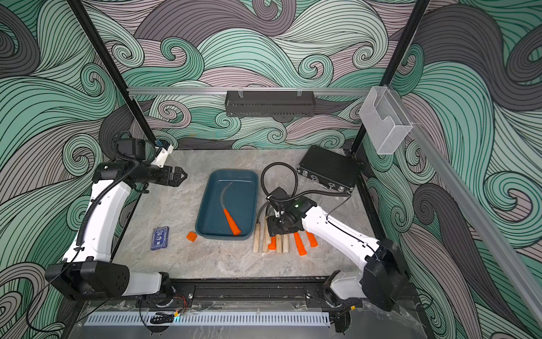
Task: Put small sickles into storage boxes
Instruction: Pick up the sickle at the center of the board.
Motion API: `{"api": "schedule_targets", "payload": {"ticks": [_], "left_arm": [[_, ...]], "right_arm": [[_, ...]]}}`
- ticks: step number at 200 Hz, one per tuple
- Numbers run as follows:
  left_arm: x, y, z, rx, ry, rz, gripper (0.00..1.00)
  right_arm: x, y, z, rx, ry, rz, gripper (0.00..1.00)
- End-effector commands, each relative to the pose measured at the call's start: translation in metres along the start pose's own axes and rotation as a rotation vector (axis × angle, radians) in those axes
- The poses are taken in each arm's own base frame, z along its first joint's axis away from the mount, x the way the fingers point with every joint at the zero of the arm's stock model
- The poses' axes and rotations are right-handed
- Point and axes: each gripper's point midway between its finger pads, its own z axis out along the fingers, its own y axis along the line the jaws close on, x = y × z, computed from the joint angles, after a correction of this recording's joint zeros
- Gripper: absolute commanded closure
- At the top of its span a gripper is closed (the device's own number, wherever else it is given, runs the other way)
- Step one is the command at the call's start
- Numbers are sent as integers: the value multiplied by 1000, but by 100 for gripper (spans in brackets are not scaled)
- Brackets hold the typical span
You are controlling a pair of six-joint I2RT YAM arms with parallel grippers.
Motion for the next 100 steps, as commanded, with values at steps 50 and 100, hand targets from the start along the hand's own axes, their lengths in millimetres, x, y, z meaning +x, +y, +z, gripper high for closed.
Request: {"api": "schedule_targets", "payload": {"ticks": [50, 100], "left_arm": [[12, -9, 0, 38, 41, 10, 1], [15, -10, 2, 41, 44, 11, 1]], "right_arm": [[1, 15, 28, -39, 94, 19, 43], [1, 16, 49, -3, 146, 9, 44]]}}
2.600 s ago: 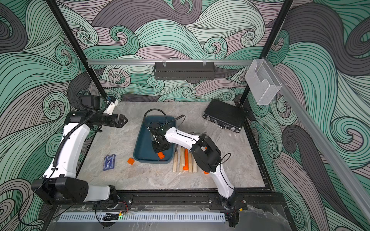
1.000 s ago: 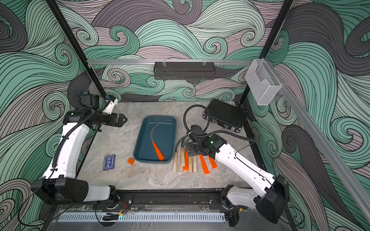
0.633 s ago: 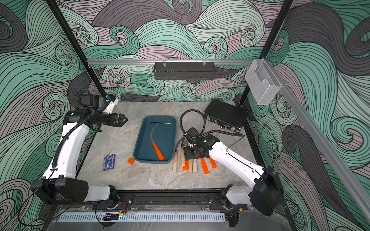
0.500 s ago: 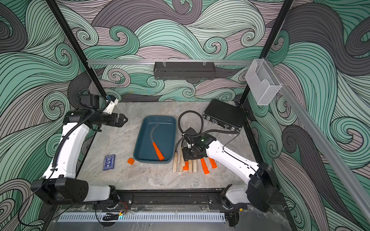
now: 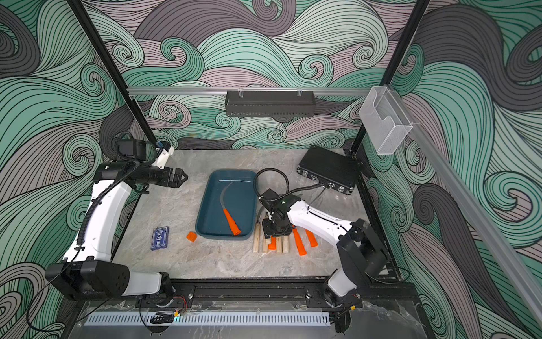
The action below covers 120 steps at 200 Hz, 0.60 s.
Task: Put small sickles into storage boxes
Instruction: Pick up the sickle at the center of the board.
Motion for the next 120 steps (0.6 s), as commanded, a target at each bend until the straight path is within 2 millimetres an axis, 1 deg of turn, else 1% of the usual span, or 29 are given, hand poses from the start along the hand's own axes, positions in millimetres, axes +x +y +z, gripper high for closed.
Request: {"api": "schedule_targets", "payload": {"ticks": [1, 54, 120], "left_arm": [[8, -8, -2, 27, 20, 8, 1], [11, -7, -2, 21, 22, 18, 2], [13, -7, 1, 24, 27, 18, 1]], "right_arm": [[-7, 8, 2, -6, -3, -5, 44], [-8, 8, 18, 29, 32, -11, 51], [-6, 1, 29, 77, 54, -6, 57]]}}
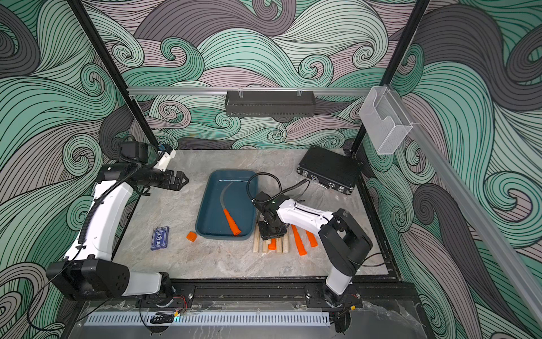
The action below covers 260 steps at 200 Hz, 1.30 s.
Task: Put small sickles into storage boxes
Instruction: Pick up the sickle at the center of the board.
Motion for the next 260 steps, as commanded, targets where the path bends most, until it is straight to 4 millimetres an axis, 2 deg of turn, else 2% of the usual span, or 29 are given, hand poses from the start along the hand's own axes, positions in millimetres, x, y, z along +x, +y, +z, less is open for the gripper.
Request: {"api": "schedule_targets", "payload": {"ticks": [1, 94, 119, 140, 213, 260], "left_arm": [[4, -6, -5, 14, 0, 17, 1], [4, -7, -6, 15, -1, 21, 1], [2, -7, -8, 15, -4, 22, 1], [0, -7, -10, 14, -8, 21, 1], [-7, -8, -18, 8, -27, 23, 1], [-10, -8, -20, 8, -36, 18, 1]], "right_arm": [[-3, -2, 0, 27, -6, 9, 57], [-2, -4, 11, 70, 21, -3, 65], [-2, -4, 10, 71, 18, -2, 70], [-1, -5, 8, 71, 11, -3, 77], [-2, -3, -19, 25, -59, -2, 98], [-3, -8, -48, -1, -132, 13, 100]]}}
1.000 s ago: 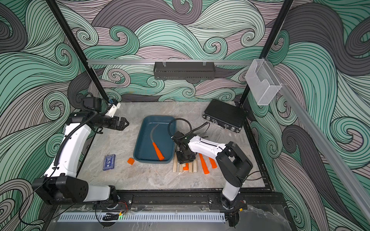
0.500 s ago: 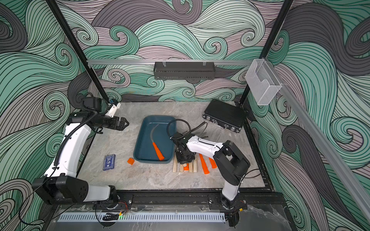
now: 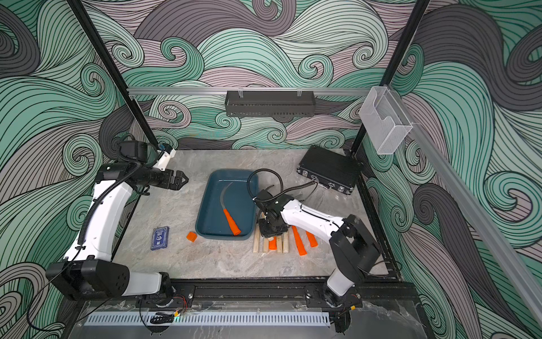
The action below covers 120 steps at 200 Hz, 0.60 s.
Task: Put small sickles into storage boxes
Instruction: Pick up the sickle at the center of the board.
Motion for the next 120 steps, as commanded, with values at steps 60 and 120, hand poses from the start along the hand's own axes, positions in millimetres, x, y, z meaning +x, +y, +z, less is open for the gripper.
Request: {"api": "schedule_targets", "payload": {"ticks": [60, 120], "left_arm": [[-7, -5, -17, -6, -33, 7, 1], [-13, 4, -20, -61, -57, -7, 2]], "right_arm": [[-7, -7, -55, -37, -117, 10, 100], [-29, 35, -105, -200, -207, -57, 100]]}}
